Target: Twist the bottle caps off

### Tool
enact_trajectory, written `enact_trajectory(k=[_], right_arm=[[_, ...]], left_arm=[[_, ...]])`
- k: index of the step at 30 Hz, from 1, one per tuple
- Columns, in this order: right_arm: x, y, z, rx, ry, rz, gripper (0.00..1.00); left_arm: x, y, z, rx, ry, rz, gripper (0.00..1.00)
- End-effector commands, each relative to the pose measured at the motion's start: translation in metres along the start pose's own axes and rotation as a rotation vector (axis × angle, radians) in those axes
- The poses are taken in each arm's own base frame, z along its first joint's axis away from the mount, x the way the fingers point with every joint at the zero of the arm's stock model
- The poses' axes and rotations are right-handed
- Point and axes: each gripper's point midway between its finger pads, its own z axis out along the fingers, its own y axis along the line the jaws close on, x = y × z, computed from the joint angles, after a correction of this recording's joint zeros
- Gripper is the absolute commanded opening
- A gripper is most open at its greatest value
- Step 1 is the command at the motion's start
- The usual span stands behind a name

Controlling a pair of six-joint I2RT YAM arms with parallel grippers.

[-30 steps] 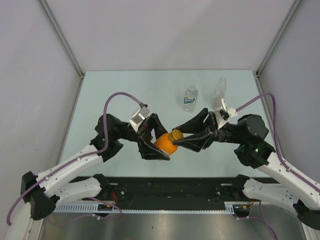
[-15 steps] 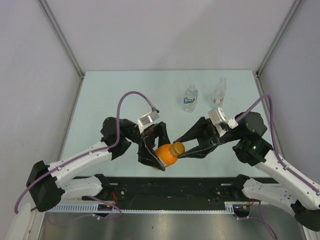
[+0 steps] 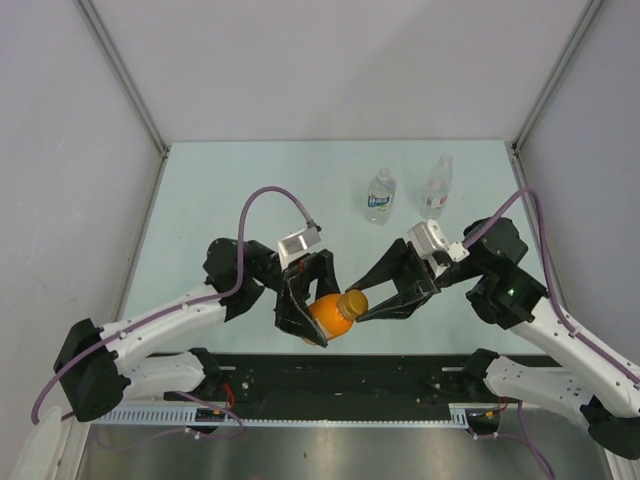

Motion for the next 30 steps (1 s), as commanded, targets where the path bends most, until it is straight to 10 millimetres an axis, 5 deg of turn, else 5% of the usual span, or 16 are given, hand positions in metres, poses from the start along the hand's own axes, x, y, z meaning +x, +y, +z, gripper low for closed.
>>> enact_trajectory(k=[1,2,4,7,17,30], right_arm=[[0.016,-0.005,-0.004,0.063,0.056,0.144,0.24],[0.014,-0.008,-0.006,0.09,0.049,0.141,0.33],[0.01,-0.009,-0.008,0.116,0.043,0.144,0.54],[0.005,-0.013,-0.011,0.168,0.034,0.145,0.67],[-0.007,-0.023,-0.024,0.302,0.011,0.139,0.81],[-0.013,-0.037,-0.041,0.479,-0.002,0.164,0.9]], left_arm=[[-0.011,-0.01,0.001,-0.025,0.004,0.189,0.0],[-0.006,0.006,0.0,-0.088,0.013,0.173,0.0],[-0.013,0.006,-0.002,-0.14,0.012,0.225,0.0],[-0.015,0.018,-0.006,-0.224,0.007,0.245,0.0],[-0.017,0.042,-0.019,-0.406,-0.039,0.28,0.0],[-0.056,0.062,-0.06,-0.757,-0.243,0.444,0.0]])
